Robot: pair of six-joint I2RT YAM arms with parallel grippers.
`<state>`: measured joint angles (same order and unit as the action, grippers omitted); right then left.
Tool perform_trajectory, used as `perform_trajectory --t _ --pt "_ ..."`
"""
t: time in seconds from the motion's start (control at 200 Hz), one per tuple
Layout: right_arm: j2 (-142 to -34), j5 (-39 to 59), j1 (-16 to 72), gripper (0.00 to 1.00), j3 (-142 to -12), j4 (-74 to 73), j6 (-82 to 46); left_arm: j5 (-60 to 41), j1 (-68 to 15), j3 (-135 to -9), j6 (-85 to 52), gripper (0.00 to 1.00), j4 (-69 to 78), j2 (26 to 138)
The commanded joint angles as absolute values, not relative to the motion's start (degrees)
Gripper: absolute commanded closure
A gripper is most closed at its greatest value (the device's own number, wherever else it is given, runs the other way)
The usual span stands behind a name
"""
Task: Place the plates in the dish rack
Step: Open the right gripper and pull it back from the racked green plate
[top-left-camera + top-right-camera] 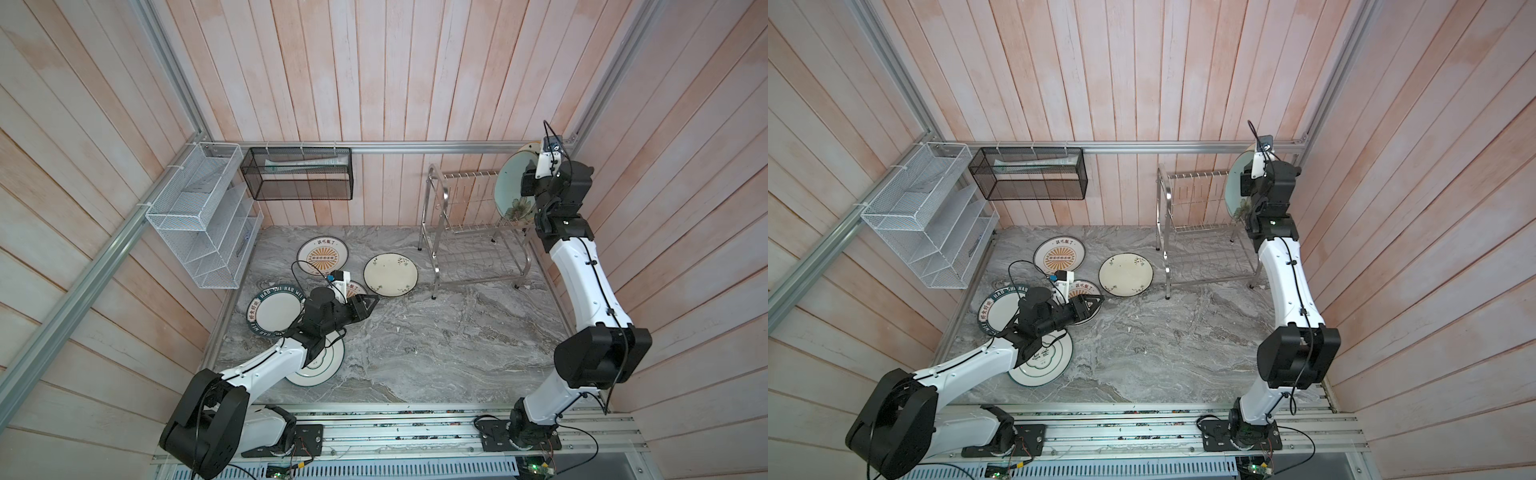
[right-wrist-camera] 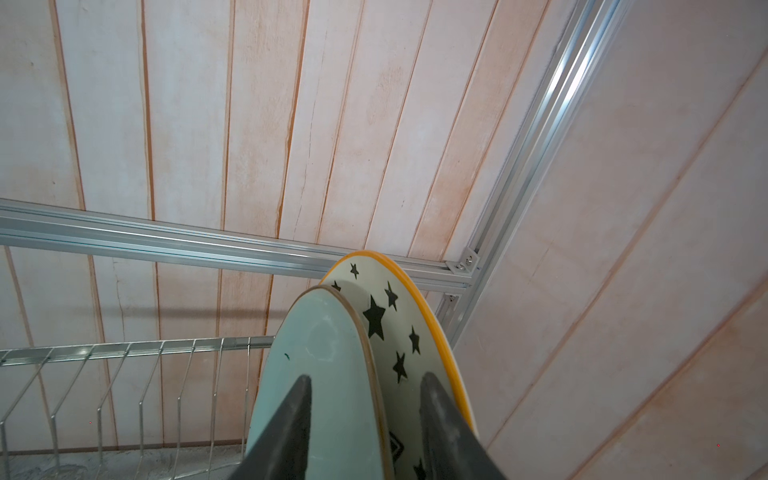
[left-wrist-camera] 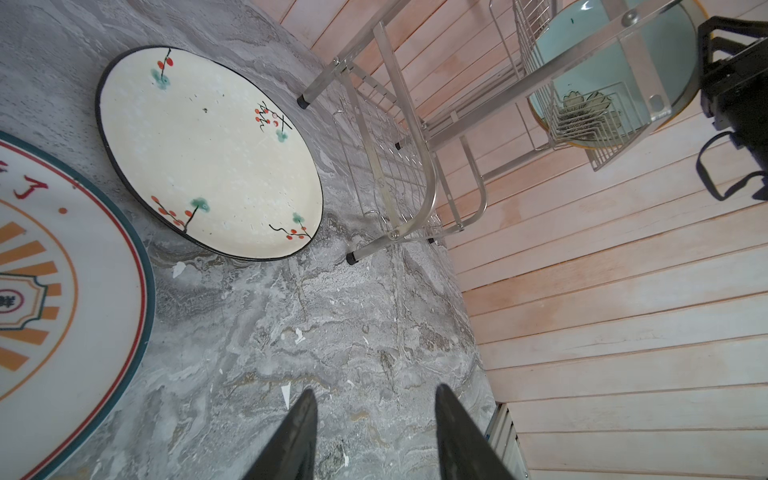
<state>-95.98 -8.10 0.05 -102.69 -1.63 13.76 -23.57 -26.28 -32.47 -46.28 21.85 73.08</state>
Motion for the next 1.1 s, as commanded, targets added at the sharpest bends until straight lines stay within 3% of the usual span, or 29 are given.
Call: perform_trajectory --t 0.0,0.685,0.825,1.095 --pt "-91.61 -8.69 -0.09 0.54 -100.22 -5.18 10.86 -23.50 -26.47 -34.26 -45.35 0.53 21.80 73.27" --pt "-70.23 2.68 -0.09 0.38 -87.33 -10.02 0.92 -19.61 -26.40 -36.78 -40.76 0.52 19.61 69.90" --pt "-64.61 5.80 -0.09 0.31 -81.36 -11.37 -2.17 -17.15 -26.29 -37.09 -38.70 0.52 18.71 68.15" --pt "-52.58 14.59 0.42 0.32 -58.40 -19.35 -18.03 -14.50 -26.36 -36.38 -36.12 0.52 19.37 65.70"
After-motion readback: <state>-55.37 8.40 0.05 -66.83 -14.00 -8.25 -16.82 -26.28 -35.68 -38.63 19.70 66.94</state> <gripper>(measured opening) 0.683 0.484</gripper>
